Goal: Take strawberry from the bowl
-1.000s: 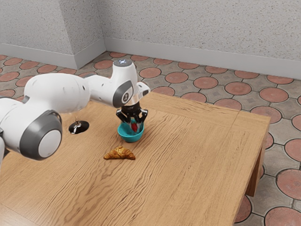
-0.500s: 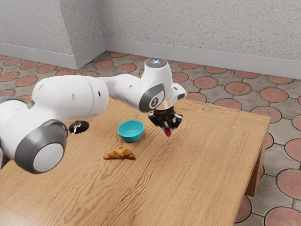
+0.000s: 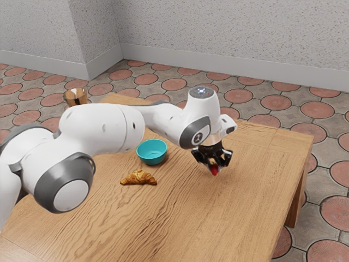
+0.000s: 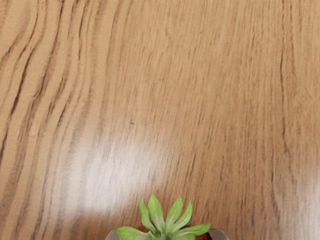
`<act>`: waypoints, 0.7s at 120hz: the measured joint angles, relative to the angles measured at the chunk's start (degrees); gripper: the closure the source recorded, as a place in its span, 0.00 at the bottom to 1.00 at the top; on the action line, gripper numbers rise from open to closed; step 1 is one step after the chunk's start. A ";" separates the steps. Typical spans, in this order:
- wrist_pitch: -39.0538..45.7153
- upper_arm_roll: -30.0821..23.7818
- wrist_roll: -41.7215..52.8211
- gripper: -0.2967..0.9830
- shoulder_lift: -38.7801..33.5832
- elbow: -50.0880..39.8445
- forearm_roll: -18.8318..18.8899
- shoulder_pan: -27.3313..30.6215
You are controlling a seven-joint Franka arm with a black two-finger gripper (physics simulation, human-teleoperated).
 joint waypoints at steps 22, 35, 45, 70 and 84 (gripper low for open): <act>1.45 -0.04 1.45 0.44 -0.22 -0.16 -1.31 0.02; -0.89 0.47 3.02 0.36 -4.62 -1.16 -1.47 0.64; -5.96 2.39 5.01 0.32 -10.89 -1.50 -0.67 0.76; -22.53 9.86 13.22 0.28 -29.64 -2.92 2.35 4.50; -28.26 5.94 17.22 0.26 -38.12 -8.65 2.93 14.32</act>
